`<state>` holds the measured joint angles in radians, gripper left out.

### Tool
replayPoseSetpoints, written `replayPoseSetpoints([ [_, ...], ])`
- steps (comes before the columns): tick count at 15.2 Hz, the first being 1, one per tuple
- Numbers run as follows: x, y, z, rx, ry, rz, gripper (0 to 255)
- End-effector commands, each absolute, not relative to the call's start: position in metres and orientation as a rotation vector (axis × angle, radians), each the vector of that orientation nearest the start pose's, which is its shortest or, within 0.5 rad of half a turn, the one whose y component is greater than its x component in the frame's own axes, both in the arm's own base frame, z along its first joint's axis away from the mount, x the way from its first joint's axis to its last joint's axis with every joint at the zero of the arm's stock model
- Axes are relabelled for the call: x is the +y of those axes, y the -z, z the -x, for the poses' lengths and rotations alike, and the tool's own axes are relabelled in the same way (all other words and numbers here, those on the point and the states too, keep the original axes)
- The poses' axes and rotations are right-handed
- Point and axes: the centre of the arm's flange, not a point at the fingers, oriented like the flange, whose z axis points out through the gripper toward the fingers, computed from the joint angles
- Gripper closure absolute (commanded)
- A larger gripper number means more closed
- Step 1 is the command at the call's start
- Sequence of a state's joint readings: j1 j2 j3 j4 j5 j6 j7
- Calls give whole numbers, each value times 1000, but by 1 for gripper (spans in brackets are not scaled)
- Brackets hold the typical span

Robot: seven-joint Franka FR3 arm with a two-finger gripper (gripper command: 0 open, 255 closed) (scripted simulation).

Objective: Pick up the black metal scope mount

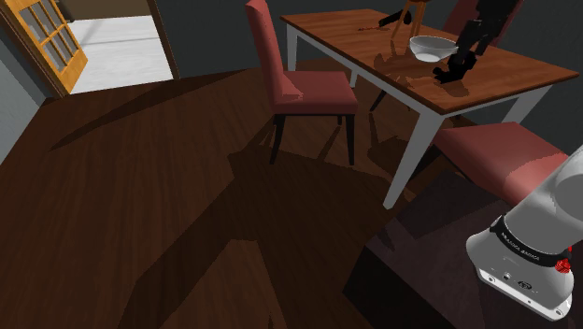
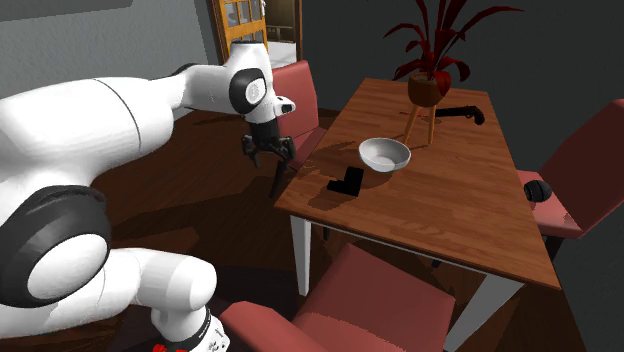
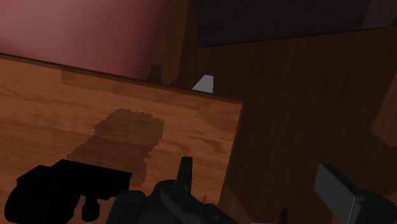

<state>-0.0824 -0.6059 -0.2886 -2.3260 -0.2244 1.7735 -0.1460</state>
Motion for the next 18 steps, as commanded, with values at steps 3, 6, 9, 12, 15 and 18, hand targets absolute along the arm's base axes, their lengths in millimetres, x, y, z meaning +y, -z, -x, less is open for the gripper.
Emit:
replayPoseSetpoints([
  [3, -225, -543, -354, 194, 68, 3194, 0],
  [6, -263, -537, -363, 176, 91, 3188, 0],
  [9, -301, -531, -374, 159, 115, 3183, 0],
  [12, -339, -525, -384, 141, 138, 3177, 0],
  [15, -376, -519, -396, 124, 160, 3171, 0],
  [18, -414, -513, -407, 106, 183, 3165, 0],
])
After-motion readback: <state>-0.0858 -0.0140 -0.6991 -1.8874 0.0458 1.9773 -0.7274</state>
